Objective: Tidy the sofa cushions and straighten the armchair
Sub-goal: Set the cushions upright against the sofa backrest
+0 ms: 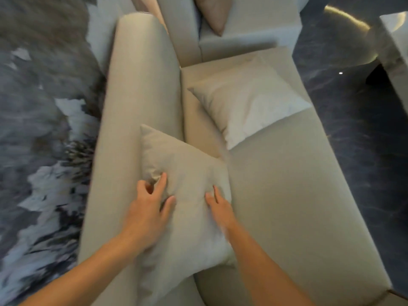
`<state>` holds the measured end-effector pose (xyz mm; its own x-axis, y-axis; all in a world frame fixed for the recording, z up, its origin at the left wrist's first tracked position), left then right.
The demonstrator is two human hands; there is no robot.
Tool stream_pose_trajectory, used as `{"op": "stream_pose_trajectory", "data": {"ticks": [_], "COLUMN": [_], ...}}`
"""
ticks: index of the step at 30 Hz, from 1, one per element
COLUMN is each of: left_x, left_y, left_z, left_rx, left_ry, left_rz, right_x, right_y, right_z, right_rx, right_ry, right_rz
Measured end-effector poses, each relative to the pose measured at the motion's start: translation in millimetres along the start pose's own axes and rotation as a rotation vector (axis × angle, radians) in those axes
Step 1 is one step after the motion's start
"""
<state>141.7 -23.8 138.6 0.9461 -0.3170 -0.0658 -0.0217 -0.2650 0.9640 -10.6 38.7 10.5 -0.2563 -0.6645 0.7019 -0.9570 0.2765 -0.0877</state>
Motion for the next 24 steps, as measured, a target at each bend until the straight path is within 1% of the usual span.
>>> {"op": "stream_pose_trajectory", "data": {"ticks": [2,4,6,7,8,9,10,12,13,16,18,20,22,24], "left_x": [-5,-23,-49,-64,-79,-94,-108,-129,-136,-143,-145,-146,-148,-148], "left_y": [-2,4,13,17,19,19,17,6,-5,-52,-91,-125,-151,-168], "left_z": [3,8,21,32,47,67,90,145,175,262,309,340,353,356], "left_rx": [0.022,-0.003,-0.077,-0.105,-0.115,-0.081,-0.022,0.141,0.176,0.09,0.105,0.179,0.248,0.284], "left_ry": [-0.034,-0.034,-0.124,-0.189,-0.243,-0.258,-0.225,-0.088,-0.044,0.024,0.054,0.104,0.151,0.142], "left_rz": [0.107,0.251,0.433,0.5,0.517,0.456,0.327,-0.026,-0.162,-0.317,-0.399,-0.567,-0.795,-0.961], "right_x": [-2,4,19,30,44,60,79,113,126,150,153,144,129,112], "right_y": [8,25,48,62,76,91,105,132,143,164,172,168,155,139], "right_z": [-2,-12,-21,-20,-15,-7,4,32,49,105,147,183,211,228], "right_rx": [-0.022,0.014,0.032,0.012,-0.021,-0.066,-0.117,-0.244,-0.295,-0.451,-0.571,-0.637,-0.599,-0.486], "right_ry": [-0.02,-0.057,-0.092,-0.081,-0.045,0.005,0.055,0.141,0.173,0.267,0.322,0.298,0.241,0.181], "right_rz": [0.073,0.155,0.122,0.083,0.028,-0.04,-0.118,-0.236,-0.275,-0.37,-0.304,-0.212,-0.078,0.219]}}
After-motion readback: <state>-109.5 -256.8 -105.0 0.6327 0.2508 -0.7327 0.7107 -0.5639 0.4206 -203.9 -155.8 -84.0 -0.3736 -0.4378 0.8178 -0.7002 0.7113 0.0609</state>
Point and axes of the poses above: each hand's wrist, its own z-axis towards the middle knuckle, its own y-axis out of the back of the hand, x = y × z, the point moved 1 cm from there along z, towards the middle knuckle, and after that the axes turned 10 degrees about z, right-handed, at the moved point
